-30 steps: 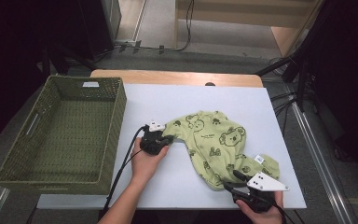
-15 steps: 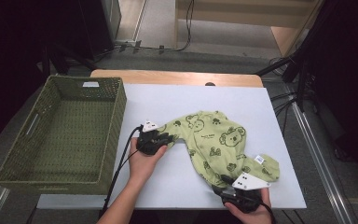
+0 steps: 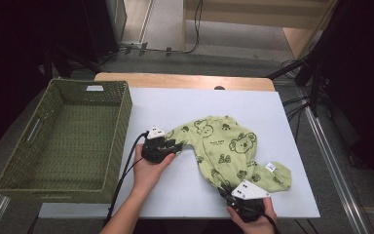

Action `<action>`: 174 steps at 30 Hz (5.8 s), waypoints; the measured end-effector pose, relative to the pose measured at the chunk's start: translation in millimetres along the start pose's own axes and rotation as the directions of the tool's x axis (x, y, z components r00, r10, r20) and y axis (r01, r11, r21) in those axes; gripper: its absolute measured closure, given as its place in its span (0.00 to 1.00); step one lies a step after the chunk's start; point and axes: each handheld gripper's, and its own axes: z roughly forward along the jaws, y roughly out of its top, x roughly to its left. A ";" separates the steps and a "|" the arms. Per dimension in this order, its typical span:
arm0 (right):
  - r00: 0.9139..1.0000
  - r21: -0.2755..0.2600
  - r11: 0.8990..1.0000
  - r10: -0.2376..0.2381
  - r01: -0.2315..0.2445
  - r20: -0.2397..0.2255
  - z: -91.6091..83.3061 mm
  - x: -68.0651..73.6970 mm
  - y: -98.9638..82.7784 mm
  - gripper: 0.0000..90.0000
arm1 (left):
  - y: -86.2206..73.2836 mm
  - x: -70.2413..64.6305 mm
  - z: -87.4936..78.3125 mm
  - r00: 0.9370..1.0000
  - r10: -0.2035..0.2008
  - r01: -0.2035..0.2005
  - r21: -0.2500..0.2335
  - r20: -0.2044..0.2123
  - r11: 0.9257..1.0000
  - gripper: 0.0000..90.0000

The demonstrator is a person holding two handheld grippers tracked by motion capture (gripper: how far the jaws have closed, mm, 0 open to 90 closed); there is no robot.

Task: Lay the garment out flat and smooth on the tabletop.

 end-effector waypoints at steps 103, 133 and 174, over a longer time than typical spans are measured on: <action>0.968 0.016 0.974 0.225 -0.225 -0.108 61.4 -117.4 64.2 0.97 | -6.1 -13.8 27.8 0.999 0.053 -0.054 0.100 0.012 0.994 0.93; 0.938 -0.068 0.957 0.290 -0.282 0.192 -9.8 -219.9 53.3 0.66 | 5.8 -14.4 16.9 0.999 0.037 -0.038 0.024 0.013 0.999 0.68; 0.962 0.126 0.954 0.265 -0.272 0.067 75.9 -209.4 48.9 0.94 | 14.1 21.0 27.6 0.976 0.038 -0.016 0.103 -0.213 0.995 0.97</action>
